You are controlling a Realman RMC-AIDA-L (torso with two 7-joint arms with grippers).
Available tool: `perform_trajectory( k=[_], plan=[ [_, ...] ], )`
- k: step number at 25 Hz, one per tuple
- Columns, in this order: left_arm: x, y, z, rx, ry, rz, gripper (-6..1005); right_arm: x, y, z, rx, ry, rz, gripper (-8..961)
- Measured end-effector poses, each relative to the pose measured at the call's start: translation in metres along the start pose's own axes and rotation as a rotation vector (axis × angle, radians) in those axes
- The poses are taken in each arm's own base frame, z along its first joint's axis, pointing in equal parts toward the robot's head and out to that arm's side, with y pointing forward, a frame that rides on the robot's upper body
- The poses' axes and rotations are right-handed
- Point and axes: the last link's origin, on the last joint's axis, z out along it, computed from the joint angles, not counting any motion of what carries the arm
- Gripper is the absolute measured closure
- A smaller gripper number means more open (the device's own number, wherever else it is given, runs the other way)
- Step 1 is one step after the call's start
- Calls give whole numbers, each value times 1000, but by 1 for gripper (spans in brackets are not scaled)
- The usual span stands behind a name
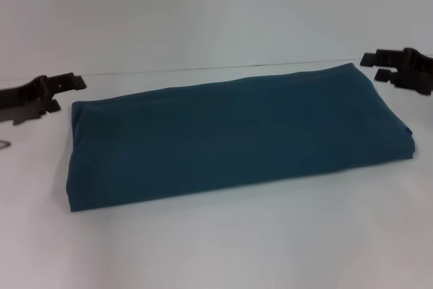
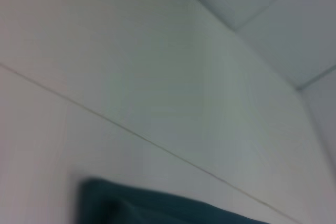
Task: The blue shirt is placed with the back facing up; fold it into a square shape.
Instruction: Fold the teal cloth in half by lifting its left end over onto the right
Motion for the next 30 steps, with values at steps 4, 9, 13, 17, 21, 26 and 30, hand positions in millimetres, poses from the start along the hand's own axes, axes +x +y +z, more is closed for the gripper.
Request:
perform_trajectory(
  k=[4,9,13,17,21,26,30],
  plan=[
    [-25,-3,-20,-171,-20,-97,263,30,4,-33,-232,8,61,340],
    [-61,-16,-45,-307,-27,-242,151,70,-2,-68,-383,23,90,361],
    [-85,-28,-53,-358,-14,-352,156,91,-1,-83,-443,92,57,361],
    [-105,-38,-46,-337,-18,-440,156,96,-2,-81,-416,160,35,361],
    [-119,-45,-36,-293,-16,-502,155,93,-2,-72,-384,183,16,361],
    [-130,-53,-25,-227,4,-552,155,87,-4,-67,-353,162,6,361],
    [-136,-58,-21,-181,14,-569,156,85,-6,-65,-334,151,6,361]
  ],
)
